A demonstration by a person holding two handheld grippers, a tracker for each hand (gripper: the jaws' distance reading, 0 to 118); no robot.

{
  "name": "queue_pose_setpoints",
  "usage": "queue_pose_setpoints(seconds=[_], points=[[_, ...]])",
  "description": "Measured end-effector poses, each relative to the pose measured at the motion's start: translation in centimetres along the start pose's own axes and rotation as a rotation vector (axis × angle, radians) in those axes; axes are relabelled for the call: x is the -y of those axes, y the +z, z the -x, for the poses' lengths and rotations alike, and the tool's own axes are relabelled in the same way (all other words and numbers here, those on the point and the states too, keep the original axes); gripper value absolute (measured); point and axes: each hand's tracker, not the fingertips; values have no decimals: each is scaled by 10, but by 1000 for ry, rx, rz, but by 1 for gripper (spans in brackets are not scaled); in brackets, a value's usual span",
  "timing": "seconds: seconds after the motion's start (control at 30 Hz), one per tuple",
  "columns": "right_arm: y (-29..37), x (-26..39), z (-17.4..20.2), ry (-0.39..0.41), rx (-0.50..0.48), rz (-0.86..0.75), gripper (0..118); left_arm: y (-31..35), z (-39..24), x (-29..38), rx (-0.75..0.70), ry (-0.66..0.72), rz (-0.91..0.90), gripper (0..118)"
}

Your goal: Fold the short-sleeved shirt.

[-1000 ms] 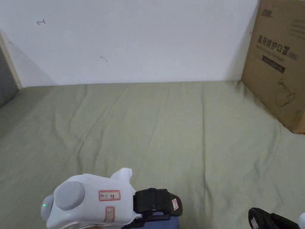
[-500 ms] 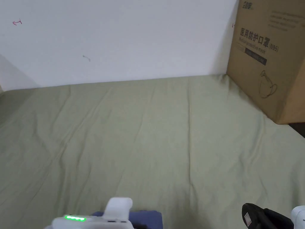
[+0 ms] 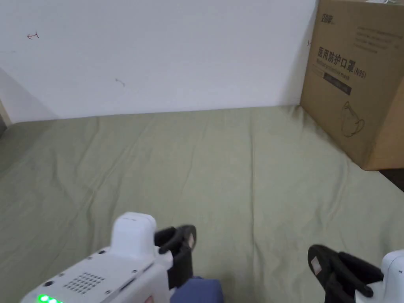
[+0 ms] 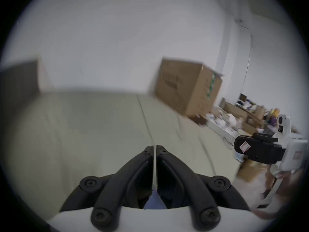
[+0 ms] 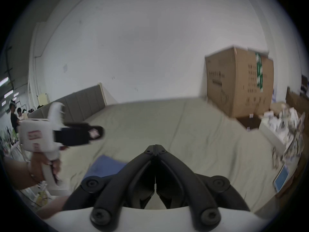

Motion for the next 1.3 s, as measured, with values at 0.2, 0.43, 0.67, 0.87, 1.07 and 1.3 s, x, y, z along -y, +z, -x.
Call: queue_pose_setpoints(seconds=[0.2,0.43,0.67,0.87,1.07,1.3], points=[[21,-8,32,78,270,-428,0,100,-7,-1,-401,-149,-399,2],[20,-6,32,15,313,-358,0,119,6,30,-513,-53,-301,0],[-2,-4,37,42,-2,-139,0,119,17,31,-493,-27,-280,0],[-113,67,53,-86,-349,521,0,110,40,51,-437,-28,-94,0],[-185,130,37,-32,-253,806,0,83,106,67,-230,210,189,2],[-186,126,36,-9,-309,765,0,13,224,143,226,801,532,118]])
